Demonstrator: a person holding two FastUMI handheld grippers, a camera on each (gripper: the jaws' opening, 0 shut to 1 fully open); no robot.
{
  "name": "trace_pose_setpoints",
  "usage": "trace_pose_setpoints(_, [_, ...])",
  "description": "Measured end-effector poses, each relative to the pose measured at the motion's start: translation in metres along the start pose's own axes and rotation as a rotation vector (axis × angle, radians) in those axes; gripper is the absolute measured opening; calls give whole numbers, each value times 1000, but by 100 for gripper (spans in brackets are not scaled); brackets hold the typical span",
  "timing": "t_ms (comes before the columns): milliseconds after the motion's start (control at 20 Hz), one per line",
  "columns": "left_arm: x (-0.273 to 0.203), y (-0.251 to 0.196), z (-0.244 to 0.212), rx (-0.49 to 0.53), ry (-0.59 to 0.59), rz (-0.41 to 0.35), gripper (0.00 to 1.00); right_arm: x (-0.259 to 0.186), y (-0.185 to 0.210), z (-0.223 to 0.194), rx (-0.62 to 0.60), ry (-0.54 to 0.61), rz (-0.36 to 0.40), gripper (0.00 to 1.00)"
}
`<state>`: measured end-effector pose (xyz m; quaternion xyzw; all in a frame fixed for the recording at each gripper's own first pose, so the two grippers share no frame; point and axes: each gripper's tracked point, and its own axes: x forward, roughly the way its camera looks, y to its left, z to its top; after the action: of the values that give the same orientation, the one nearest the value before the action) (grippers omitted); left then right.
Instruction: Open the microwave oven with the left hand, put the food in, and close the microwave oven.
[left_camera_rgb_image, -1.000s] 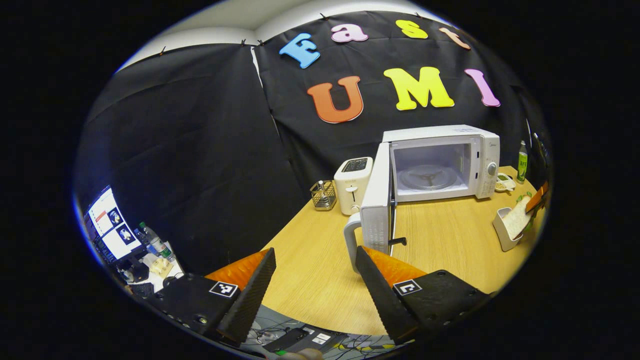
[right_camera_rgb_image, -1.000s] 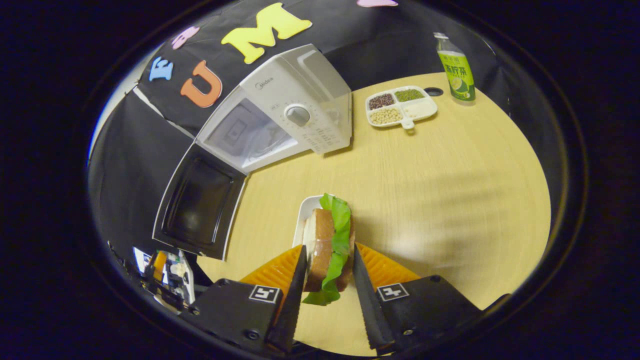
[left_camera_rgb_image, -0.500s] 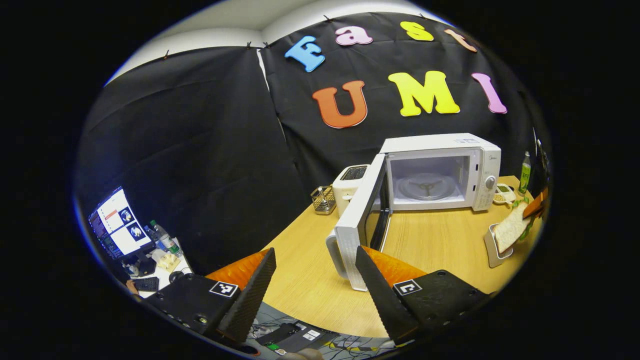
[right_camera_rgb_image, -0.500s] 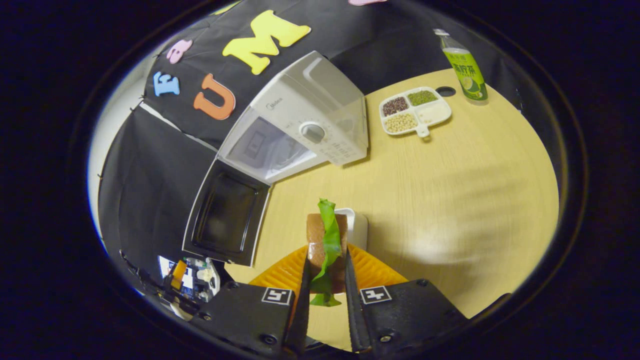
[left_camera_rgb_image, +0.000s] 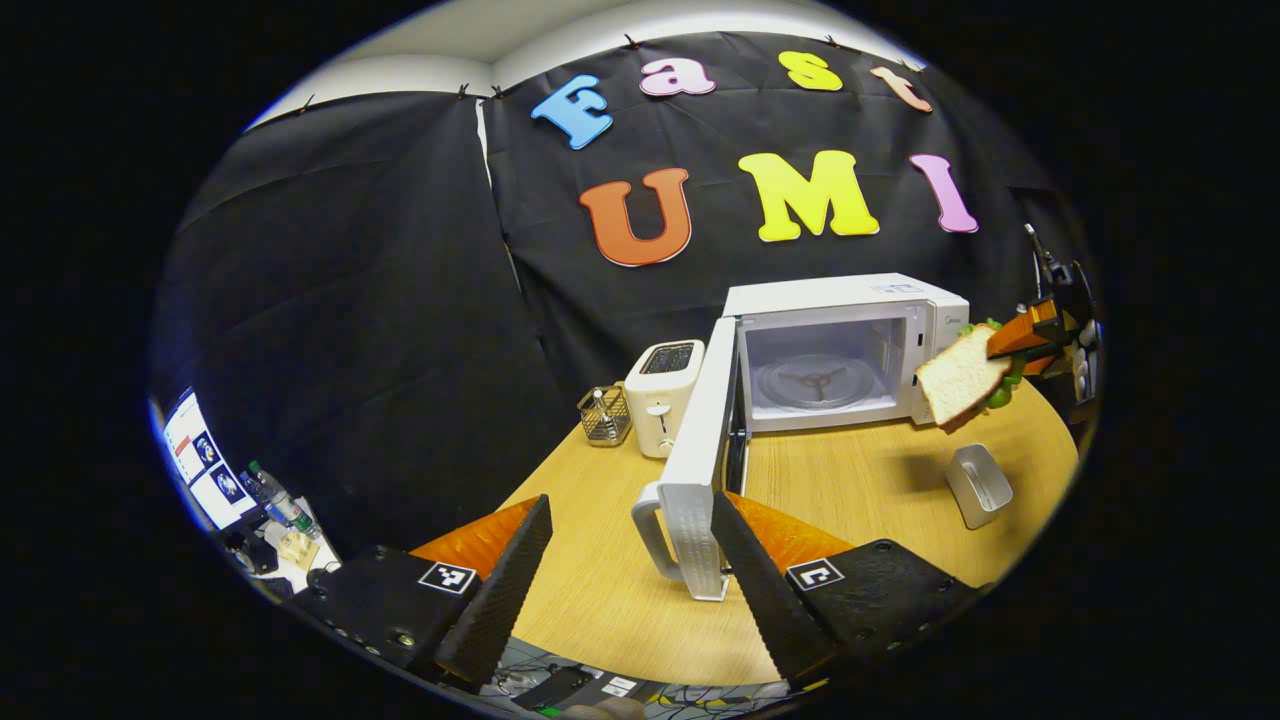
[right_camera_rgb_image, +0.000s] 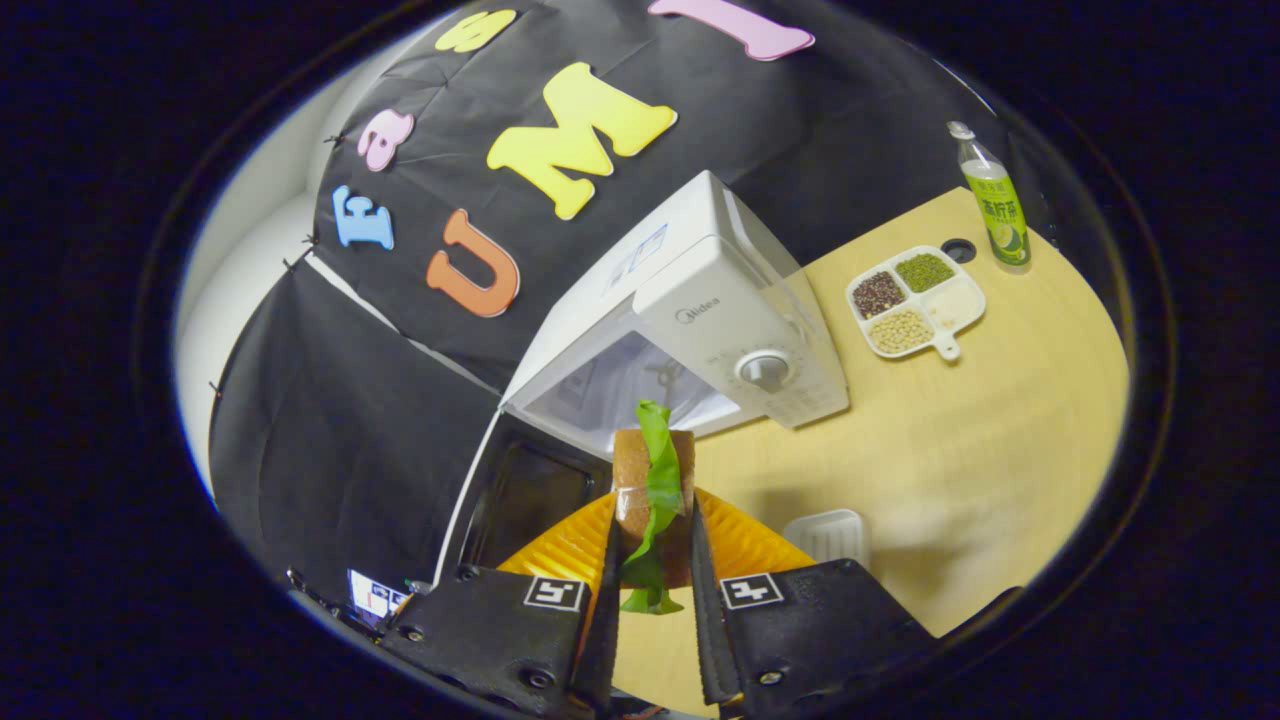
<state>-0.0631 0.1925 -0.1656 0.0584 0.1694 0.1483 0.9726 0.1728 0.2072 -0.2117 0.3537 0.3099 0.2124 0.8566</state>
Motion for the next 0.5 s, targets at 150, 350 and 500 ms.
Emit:
trace_pose_setpoints(150, [5,15,0,54,-7,-43,97,53,16,4,80,-122,-17,36])
trace_pose_setpoints(350, [8,31,7,80,-24,-69,96,123,31,-1,222,-243,-18,36])
trace_pose_setpoints(500, [9,36,8,88,-33,-69,96,167,31,5,302,-350,-48,36])
